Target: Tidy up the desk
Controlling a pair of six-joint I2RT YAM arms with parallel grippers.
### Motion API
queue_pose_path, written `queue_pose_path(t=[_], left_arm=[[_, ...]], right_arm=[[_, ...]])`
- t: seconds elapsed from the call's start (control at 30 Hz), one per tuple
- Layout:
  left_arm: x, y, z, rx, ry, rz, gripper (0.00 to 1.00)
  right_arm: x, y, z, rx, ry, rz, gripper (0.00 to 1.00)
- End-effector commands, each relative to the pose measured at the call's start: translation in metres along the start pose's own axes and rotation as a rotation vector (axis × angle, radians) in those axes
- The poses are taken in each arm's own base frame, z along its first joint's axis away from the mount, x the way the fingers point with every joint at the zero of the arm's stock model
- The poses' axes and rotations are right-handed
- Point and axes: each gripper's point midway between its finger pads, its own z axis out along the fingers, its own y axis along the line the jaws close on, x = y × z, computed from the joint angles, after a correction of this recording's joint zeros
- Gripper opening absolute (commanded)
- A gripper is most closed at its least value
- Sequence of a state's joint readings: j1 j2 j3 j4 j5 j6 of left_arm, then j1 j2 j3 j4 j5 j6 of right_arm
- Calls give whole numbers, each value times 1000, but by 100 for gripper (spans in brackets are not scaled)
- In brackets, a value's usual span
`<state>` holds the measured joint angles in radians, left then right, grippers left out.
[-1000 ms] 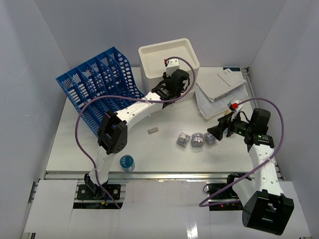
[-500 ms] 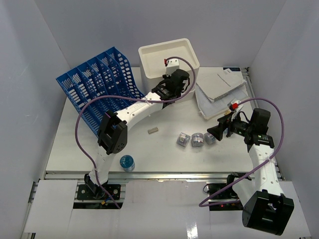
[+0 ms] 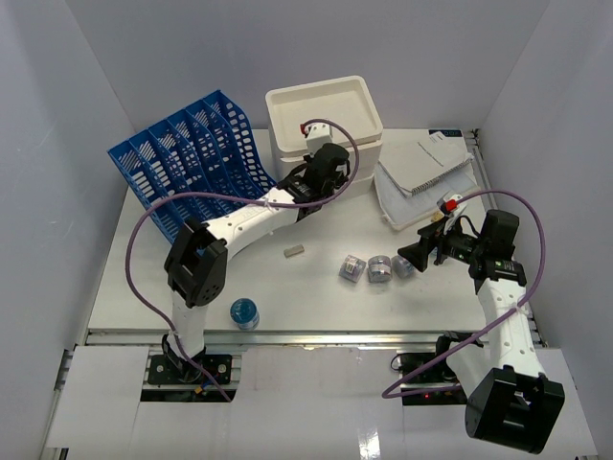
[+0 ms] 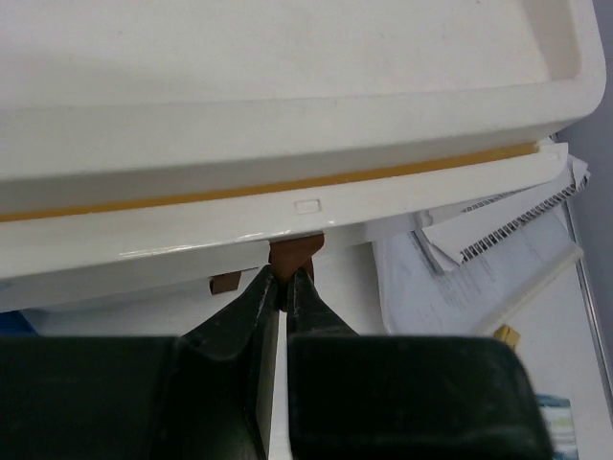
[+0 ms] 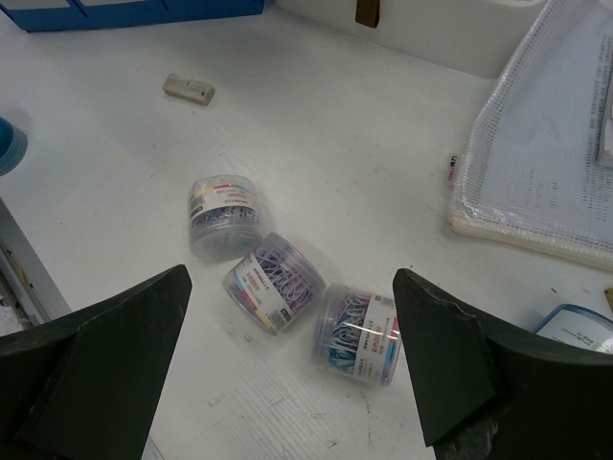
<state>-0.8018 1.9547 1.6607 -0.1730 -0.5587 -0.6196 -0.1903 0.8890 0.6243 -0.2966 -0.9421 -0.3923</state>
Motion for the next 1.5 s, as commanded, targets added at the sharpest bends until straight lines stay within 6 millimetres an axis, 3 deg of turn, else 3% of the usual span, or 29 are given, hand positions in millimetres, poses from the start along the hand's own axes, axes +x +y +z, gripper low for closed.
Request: queue_pose_path(t=[0.0,0.3,0.5,0.93,1.03,1.23,1.33,1.47], left_arm=[[10,-9,-39,104,74,-49,0],[37,-3,-73,194,154,-90,0],[39,-3,-92,258,168,-111,0],[44,-10,-102,328,207,-74,0],[41,-9,-104,330,198,-66,9],[31,-8,-117,366,184,-18,43],[26,-8,-127,397,181,10,62],[21,-6,-145,455,179,74,71]], right_arm=[[-3,-2,0,2,-16,-18,92],[4,-7,1,14,2,-11,92],[7,-5,2,-7,5,4,93],[-6,-7,2,-77,65,42,93],[-20,-14,2,-59,60,43,94],[-78,-23,10,-6,51,45,99],[-93,-17,26,-5,80,-15,99],[-118,4,42,-75,108,-170,97]])
